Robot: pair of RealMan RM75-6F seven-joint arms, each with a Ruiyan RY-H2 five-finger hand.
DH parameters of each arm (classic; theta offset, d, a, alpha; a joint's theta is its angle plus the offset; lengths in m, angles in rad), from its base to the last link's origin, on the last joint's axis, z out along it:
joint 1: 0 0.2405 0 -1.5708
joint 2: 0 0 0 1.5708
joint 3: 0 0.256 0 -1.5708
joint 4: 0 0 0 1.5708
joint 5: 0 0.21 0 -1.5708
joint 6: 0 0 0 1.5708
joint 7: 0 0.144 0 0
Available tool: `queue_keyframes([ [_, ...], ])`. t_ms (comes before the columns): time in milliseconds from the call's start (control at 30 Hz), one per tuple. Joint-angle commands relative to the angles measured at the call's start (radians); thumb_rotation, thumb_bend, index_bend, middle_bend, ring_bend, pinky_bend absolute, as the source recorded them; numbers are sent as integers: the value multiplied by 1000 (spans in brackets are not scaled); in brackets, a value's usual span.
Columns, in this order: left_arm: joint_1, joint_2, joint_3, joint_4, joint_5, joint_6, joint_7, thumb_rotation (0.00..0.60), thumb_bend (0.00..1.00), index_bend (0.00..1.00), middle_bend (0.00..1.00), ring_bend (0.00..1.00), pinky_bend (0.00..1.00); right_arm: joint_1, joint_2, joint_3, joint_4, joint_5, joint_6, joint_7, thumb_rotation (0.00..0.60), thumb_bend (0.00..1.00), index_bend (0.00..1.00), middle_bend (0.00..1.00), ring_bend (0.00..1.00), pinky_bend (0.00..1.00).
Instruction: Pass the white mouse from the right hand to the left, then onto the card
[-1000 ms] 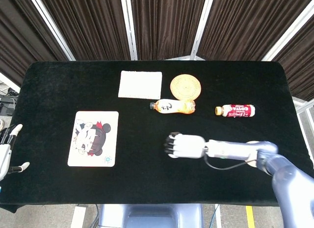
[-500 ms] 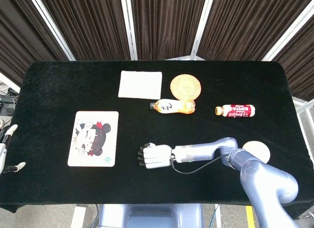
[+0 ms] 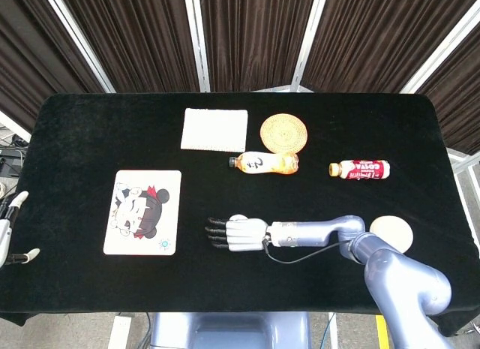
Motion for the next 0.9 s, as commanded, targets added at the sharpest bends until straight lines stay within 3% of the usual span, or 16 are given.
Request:
queue_keyframes([
  [33, -1, -2, 2, -3, 2, 3, 5, 600, 0, 0, 0, 0, 0, -18, 47, 9, -54, 24, 9, -42, 600, 0, 44, 55, 0, 57],
  [333, -11, -6, 10, 19, 62, -3, -32, 600, 0, 0, 0, 0, 0, -118, 317, 28, -271, 107, 151, -109, 600, 0, 44, 55, 0, 57],
  [600, -112, -50, 11, 97, 279, -85, -171, 600, 0, 0, 0, 0, 0, -410, 552, 76, -478, 414, 302, -45, 600, 0, 44, 53, 0, 1],
  [767, -242, -112, 14, 145, 414, -202, -152, 600, 0, 0, 0, 0, 0, -601, 675, 101, -751, 665, 332, -139, 600, 0, 44, 0, 0, 0],
  [900, -350, -152, -6, 114, 443, -317, -102, 600, 0, 0, 0, 0, 0, -701, 709, 99, -894, 756, 363, -174, 600, 0, 23, 0, 0, 0],
])
